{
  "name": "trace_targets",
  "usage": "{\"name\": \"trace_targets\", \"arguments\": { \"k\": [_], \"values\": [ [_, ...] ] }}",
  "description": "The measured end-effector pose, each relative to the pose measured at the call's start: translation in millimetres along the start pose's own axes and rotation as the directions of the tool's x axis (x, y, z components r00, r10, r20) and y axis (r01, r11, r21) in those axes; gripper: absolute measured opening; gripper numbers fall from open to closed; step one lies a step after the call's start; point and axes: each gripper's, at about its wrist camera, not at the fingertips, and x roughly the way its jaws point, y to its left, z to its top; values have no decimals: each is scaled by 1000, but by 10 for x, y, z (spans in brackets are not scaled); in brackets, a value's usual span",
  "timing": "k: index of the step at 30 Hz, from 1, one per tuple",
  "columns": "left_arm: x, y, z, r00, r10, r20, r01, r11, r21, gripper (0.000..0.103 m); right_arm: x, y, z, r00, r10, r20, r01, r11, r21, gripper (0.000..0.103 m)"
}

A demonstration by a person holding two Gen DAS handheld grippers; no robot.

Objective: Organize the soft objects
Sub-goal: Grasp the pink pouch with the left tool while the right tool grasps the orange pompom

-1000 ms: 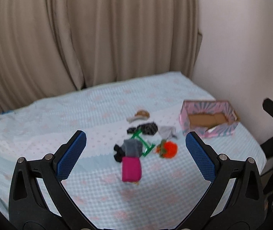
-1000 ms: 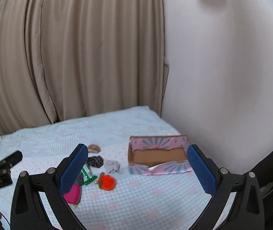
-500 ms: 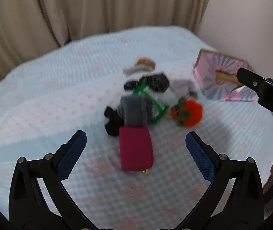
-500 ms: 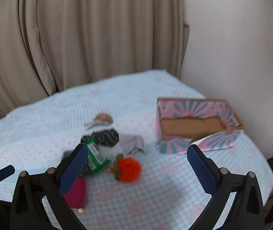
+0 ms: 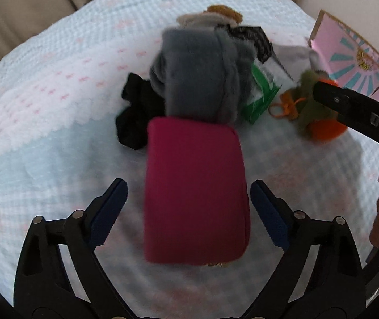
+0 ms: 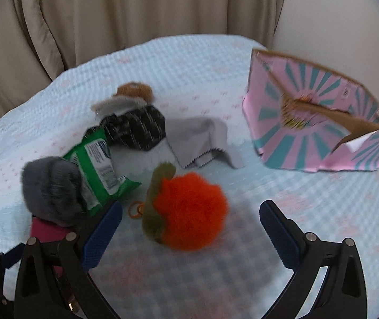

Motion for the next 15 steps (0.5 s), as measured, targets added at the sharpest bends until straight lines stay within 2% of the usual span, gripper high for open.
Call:
{"name": "trace_targets", "arguments": {
  "k": [2, 4, 8, 11, 13, 15],
  "values": [
    [46, -39, -24, 1000, 8, -6, -8, 1000, 11, 91, 113, 13, -21, 1000, 5, -8, -6, 1000, -1, 101],
    [82, -73, -40, 1000, 12, -5, -12, 1000, 20, 89, 228, 12, -39, 1000, 16, -26, -16, 1000, 3, 94],
    [113, -118, -40, 1000, 18, -13, -17, 1000, 26, 78, 368, -14, -56, 998, 38, -52, -37, 999, 22, 80],
    [115, -124, -24, 1000, 17, -18, -16, 1000, 18, 67, 430, -25, -48, 996, 58, -65, -56, 998, 36, 67],
    [98, -106, -7, 1000, 2, -22, -2, 1000, 14, 61, 456, -40, -49, 993, 80, -82, -76, 996, 51, 52],
    [80, -98, 2, 1000, -8, -23, 8, 1000, 12, 57, 468, -58, -39, 991, 99, -90, -94, 994, 64, 44]
  ]
}}
